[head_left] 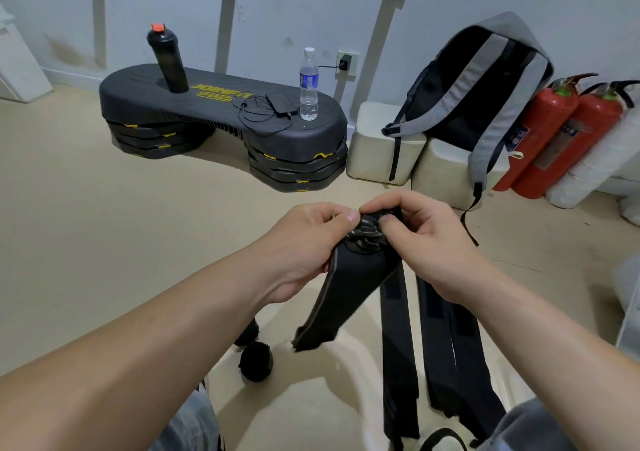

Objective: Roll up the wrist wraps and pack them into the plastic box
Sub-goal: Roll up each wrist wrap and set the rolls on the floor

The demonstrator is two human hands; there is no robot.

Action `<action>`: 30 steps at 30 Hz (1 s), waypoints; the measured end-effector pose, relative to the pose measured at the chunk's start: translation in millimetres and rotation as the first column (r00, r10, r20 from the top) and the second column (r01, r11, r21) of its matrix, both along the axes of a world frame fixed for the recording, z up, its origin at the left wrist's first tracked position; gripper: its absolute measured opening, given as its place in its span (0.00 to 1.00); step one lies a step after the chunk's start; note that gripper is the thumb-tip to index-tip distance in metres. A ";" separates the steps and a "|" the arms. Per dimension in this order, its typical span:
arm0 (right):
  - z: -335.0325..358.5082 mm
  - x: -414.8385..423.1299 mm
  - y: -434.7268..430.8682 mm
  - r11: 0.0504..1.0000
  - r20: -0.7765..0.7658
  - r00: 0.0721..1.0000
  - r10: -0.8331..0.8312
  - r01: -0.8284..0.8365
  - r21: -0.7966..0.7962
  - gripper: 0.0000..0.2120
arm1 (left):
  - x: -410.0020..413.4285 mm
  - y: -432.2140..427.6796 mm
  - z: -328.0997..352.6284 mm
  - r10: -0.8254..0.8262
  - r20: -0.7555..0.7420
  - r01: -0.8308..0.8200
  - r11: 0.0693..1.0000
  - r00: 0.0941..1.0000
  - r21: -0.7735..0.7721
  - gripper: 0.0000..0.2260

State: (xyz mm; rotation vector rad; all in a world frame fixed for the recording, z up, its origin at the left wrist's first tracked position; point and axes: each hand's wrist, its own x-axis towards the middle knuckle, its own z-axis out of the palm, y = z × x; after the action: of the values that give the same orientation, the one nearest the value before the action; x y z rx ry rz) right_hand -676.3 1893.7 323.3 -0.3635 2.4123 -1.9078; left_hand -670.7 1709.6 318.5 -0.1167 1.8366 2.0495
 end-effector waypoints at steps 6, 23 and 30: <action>6.3 -6.3 8.4 0.979 0.351 0.925 0.146 -0.084 -0.187 0.14 | -1.4 -2.0 -2.4 0.084 -0.160 -0.094 0.994 0.984 -0.055 0.06; 2.9 -0.7 8.6 0.964 -0.105 0.994 -0.037 0.063 0.258 0.12 | 2.5 2.1 2.6 -0.115 0.156 0.095 0.987 0.981 0.130 0.19; 3.0 -0.2 4.9 0.982 -0.043 0.999 -0.030 0.038 0.185 0.12 | -1.0 1.6 -3.2 0.016 -0.075 -0.024 0.994 0.997 -0.103 0.11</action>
State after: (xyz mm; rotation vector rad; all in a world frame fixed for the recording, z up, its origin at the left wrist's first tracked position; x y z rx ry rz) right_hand -676.5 1898.6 326.3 -0.3559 2.6120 -1.6836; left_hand -671.7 1711.2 315.3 -0.0889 1.9944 1.9967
